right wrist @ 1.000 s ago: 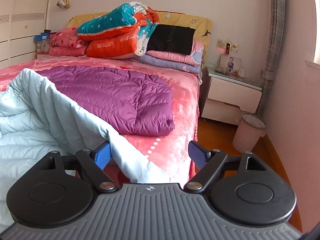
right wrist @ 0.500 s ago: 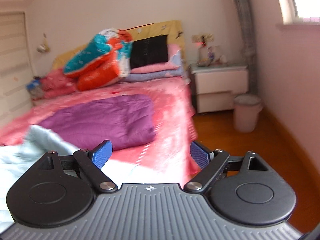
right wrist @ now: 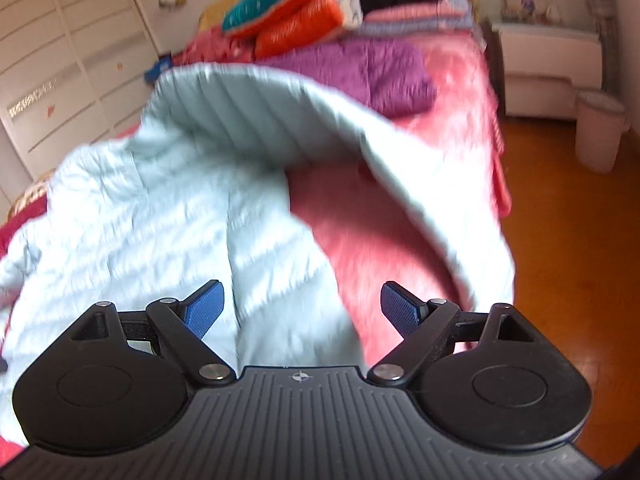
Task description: Fold large clothes
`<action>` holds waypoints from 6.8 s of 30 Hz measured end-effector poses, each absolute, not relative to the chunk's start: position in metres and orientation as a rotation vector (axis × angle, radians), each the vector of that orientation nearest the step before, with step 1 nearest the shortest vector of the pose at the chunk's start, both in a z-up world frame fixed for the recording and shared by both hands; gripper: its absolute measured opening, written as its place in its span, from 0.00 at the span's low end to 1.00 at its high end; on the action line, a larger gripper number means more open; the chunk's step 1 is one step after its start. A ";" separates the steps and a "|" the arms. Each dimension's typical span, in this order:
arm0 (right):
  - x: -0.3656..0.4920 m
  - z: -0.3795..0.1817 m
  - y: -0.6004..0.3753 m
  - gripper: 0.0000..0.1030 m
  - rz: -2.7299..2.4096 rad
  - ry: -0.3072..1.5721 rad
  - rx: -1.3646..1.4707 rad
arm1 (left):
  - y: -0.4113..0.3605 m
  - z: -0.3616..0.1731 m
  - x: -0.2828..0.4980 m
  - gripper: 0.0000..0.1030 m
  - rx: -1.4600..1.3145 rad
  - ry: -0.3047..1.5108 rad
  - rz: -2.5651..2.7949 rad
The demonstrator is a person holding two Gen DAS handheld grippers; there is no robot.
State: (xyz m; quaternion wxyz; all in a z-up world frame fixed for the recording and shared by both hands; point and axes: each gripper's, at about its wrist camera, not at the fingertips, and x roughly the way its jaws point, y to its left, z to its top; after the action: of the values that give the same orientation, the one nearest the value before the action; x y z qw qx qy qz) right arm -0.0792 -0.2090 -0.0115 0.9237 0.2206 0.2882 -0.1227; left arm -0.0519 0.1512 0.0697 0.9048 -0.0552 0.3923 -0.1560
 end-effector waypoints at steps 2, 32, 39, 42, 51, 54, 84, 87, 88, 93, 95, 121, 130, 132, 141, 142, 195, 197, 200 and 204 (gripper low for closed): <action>-0.075 -0.023 -0.209 1.00 -0.211 0.622 0.458 | 0.152 0.064 -0.050 0.94 -0.132 0.814 -0.316; -0.122 0.014 -0.157 0.14 -0.141 0.609 0.521 | 0.145 0.099 -0.096 0.07 -0.154 0.791 -0.426; -0.153 0.047 -0.145 0.14 -0.124 0.573 0.494 | 0.158 0.124 -0.118 0.07 -0.156 0.774 -0.476; -0.168 0.055 -0.143 0.14 -0.121 0.567 0.492 | 0.162 0.128 -0.128 0.07 -0.146 0.780 -0.490; -0.205 0.074 -0.145 0.14 -0.153 0.567 0.522 | 0.166 0.111 -0.154 0.08 -0.090 0.853 -0.533; -0.212 0.075 -0.146 0.14 -0.167 0.572 0.527 | 0.165 0.102 -0.155 0.09 -0.056 0.888 -0.542; -0.156 0.082 -0.174 0.94 -0.197 0.355 0.495 | 0.057 0.218 -0.089 0.60 0.120 0.561 -0.663; -0.136 0.068 -0.181 0.94 -0.200 0.364 0.500 | 0.017 0.211 -0.065 0.60 0.139 0.564 -0.724; -0.131 0.062 -0.185 0.93 -0.213 0.379 0.497 | 0.004 0.208 -0.059 0.60 0.144 0.568 -0.747; -0.129 0.032 -0.218 0.93 -0.283 0.423 0.582 | -0.063 0.186 -0.032 0.60 0.174 0.592 -0.826; -0.135 0.025 -0.234 0.93 -0.358 0.426 0.594 | -0.088 0.174 -0.023 0.60 0.189 0.600 -0.840; -0.106 -0.020 -0.321 0.96 -0.478 0.389 0.934 | -0.264 0.110 0.104 0.61 0.107 0.568 -0.608; -0.099 0.002 -0.288 0.92 -0.268 0.230 0.889 | -0.208 0.108 0.072 0.62 0.155 0.511 -0.558; -0.091 0.006 -0.277 0.92 -0.188 0.240 0.859 | -0.193 0.102 0.065 0.62 0.182 0.523 -0.546; -0.067 -0.027 -0.308 0.91 -0.329 0.359 1.051 | -0.170 0.068 0.051 0.62 0.216 0.601 -0.515; -0.069 -0.029 -0.315 0.91 -0.370 0.349 1.069 | -0.169 0.065 0.051 0.62 0.210 0.604 -0.514; -0.055 0.033 -0.157 0.99 -0.032 0.504 0.367 | 0.097 0.151 -0.055 0.73 0.004 0.689 -0.279; -0.062 0.032 -0.149 0.99 -0.035 0.523 0.357 | 0.117 0.149 -0.059 0.73 -0.019 0.695 -0.253; -0.082 0.032 -0.138 0.99 -0.050 0.548 0.361 | 0.147 0.146 -0.064 0.73 -0.073 0.703 -0.214; -0.114 0.035 -0.125 0.99 -0.075 0.568 0.311 | 0.192 0.143 -0.067 0.74 -0.193 0.712 -0.162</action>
State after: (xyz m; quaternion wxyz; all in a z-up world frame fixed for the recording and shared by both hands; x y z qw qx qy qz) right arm -0.1139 -0.1253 0.0346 0.9474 0.1527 0.2788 -0.0367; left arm -0.0672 0.1918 0.1435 0.9296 -0.0941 0.3476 -0.0789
